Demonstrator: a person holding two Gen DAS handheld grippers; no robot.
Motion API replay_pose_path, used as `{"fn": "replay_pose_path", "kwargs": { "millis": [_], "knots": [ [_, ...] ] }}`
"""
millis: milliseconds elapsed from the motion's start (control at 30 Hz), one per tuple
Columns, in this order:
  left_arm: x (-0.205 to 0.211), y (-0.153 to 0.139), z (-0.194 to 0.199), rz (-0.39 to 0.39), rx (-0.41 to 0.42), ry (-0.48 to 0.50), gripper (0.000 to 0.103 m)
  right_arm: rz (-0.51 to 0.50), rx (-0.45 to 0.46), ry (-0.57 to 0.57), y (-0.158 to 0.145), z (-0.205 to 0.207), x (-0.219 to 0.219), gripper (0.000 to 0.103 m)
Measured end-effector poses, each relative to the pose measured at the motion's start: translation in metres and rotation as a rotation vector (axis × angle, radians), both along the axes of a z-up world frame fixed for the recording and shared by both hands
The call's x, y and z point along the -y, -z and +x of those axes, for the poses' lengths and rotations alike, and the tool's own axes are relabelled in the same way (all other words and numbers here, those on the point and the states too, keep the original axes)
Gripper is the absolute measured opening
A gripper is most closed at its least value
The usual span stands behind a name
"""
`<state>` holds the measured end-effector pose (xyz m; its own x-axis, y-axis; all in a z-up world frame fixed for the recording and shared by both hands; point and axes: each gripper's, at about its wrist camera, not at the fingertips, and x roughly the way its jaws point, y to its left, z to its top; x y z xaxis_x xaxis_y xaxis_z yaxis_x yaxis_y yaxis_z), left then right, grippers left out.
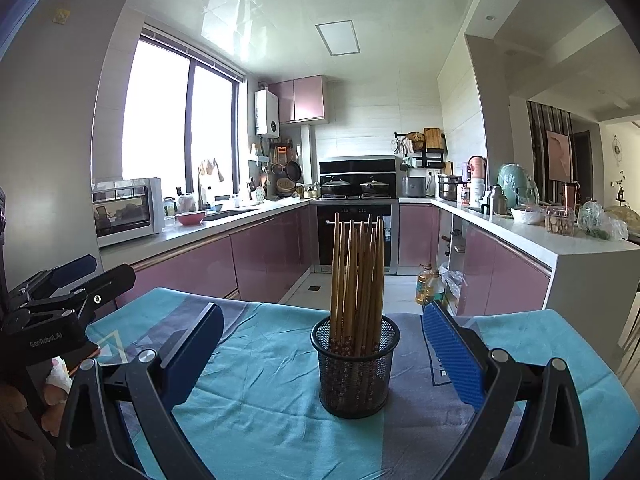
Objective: Organize utensils
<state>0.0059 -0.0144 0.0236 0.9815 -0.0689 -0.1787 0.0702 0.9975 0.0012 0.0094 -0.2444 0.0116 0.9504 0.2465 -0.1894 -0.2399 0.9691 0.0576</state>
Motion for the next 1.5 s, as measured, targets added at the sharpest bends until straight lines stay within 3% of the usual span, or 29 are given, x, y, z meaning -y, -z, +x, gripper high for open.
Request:
{"fn": "replay_pose_path", "kwargs": {
  "millis": [1500],
  "knots": [
    [0.001, 0.002, -0.012, -0.01, -0.003, -0.038, 0.097, 0.005, 0.008, 0.031, -0.003, -0.01, -0.001, 0.097]
  ]
}}
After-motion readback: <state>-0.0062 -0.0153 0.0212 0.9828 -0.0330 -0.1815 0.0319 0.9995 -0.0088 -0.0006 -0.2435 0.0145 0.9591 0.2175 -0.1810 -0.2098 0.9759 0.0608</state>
